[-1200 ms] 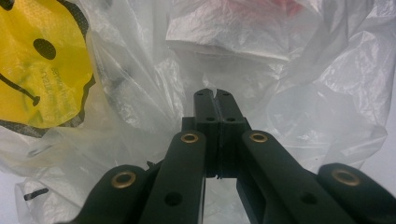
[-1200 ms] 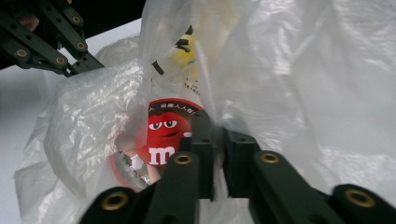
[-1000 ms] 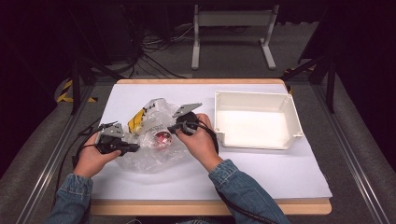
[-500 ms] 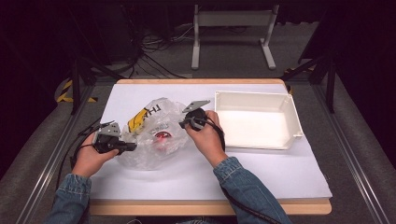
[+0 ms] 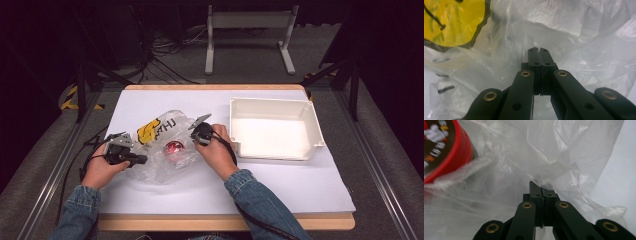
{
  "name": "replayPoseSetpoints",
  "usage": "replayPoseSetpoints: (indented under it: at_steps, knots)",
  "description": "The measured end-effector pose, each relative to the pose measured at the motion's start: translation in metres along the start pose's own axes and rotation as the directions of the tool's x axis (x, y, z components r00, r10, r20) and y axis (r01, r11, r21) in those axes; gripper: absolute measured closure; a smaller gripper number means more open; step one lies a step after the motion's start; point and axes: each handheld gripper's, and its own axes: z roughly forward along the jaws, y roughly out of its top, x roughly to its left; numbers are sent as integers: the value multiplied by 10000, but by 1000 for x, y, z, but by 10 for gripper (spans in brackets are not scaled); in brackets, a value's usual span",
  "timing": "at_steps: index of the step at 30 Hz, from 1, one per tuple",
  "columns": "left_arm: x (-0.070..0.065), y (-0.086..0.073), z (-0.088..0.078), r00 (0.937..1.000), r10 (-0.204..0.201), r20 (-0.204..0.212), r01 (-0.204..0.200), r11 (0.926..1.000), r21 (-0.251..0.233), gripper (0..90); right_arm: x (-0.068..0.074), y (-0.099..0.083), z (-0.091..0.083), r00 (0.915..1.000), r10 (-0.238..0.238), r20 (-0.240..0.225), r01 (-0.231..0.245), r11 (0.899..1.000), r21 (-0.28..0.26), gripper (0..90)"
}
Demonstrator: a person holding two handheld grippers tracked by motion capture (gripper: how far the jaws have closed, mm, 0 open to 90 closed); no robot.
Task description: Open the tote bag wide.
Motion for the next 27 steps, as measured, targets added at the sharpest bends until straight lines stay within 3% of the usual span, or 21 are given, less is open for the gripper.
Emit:
replayPoseSetpoints:
  at_steps: [5,14,16,17,21,23,26,27]
  knots:
    - [5,-6,2,9993,-321,174,319,9994,102,900,-3,-4,2,9998,212,70,-215,9989,412,891]
    - [6,-8,-1,9991,-374,183,370,9991,206,900,-4,-8,-1,9990,440,-50,-434,9952,881,878]
    - [5,-8,-2,9992,-376,121,374,9992,169,900,-4,-9,-4,9982,582,-104,-574,9962,659,795]
    - [5,-8,-2,9992,-376,121,374,9992,169,900,-4,-9,-4,9982,582,-104,-574,9962,659,795]
    - [4,-7,-2,9994,-310,174,308,9995,116,900,-5,-12,-14,9936,1081,-320,-1089,9937,-256,588]
    - [4,-7,-2,9994,-307,175,305,9995,86,900,-5,-12,-21,9932,1113,-332,-1132,9917,-617,538]
    - [3,-6,-2,9995,-253,180,252,9997,36,900,-4,-12,-35,9917,1168,-542,-1233,9825,-1396,405]
    - [3,-5,-3,9996,-229,182,229,9997,16,900,-4,-12,-38,9914,1188,-551,-1259,9803,-1519,399]
